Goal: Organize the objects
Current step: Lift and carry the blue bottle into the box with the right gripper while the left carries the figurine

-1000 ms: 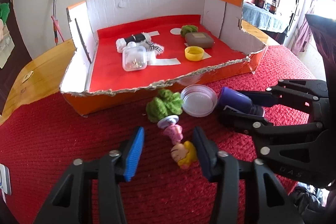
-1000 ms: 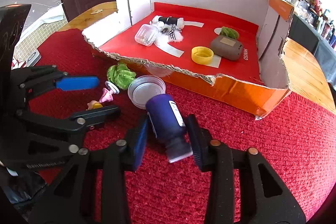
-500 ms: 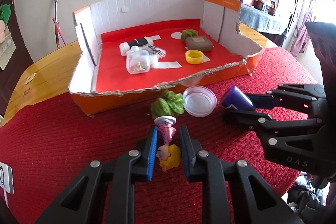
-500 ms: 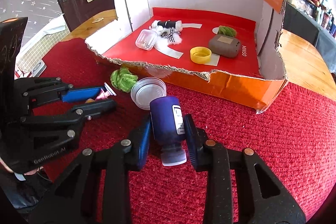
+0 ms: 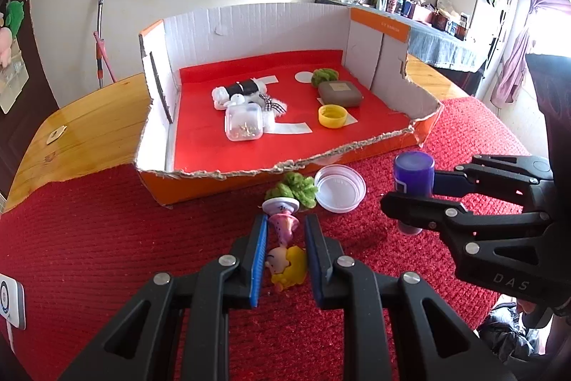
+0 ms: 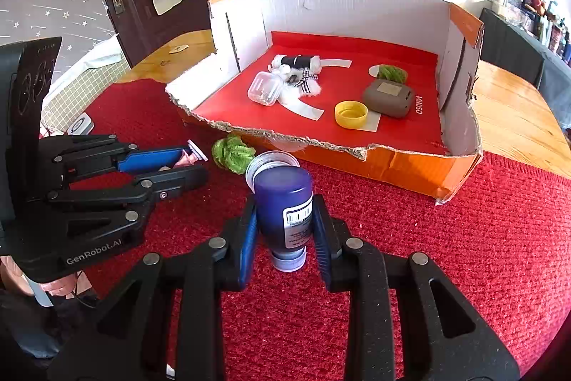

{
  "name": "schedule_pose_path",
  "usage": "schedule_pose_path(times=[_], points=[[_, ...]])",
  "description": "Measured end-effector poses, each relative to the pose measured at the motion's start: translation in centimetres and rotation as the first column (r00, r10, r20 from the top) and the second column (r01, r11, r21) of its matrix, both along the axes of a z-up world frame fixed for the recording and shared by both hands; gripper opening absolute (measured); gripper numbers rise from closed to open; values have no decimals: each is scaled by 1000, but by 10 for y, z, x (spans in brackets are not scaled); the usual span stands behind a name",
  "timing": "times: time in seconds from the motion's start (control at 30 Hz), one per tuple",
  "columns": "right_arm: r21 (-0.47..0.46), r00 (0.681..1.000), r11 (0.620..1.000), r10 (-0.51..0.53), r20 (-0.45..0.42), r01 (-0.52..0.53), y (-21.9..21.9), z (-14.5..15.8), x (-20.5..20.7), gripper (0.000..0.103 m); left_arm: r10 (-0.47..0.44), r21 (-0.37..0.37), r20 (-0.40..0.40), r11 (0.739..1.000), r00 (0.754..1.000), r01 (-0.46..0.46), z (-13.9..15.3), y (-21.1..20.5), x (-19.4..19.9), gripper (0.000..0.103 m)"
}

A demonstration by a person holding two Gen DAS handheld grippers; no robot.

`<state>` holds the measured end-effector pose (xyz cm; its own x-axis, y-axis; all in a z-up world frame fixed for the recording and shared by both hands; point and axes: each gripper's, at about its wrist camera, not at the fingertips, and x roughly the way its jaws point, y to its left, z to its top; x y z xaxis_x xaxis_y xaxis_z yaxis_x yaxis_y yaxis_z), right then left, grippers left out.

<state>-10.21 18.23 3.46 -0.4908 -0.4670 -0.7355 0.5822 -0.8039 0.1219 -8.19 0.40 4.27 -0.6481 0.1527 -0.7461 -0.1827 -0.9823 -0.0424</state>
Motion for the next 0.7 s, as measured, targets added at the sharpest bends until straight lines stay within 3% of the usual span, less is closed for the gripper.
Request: schedule_pose_path(times=[0.7], points=[[-37,1000,999,20,9,-20,-2,9,0,27,3,28,-15,1000,1000,-3,11,-5,-3,22]])
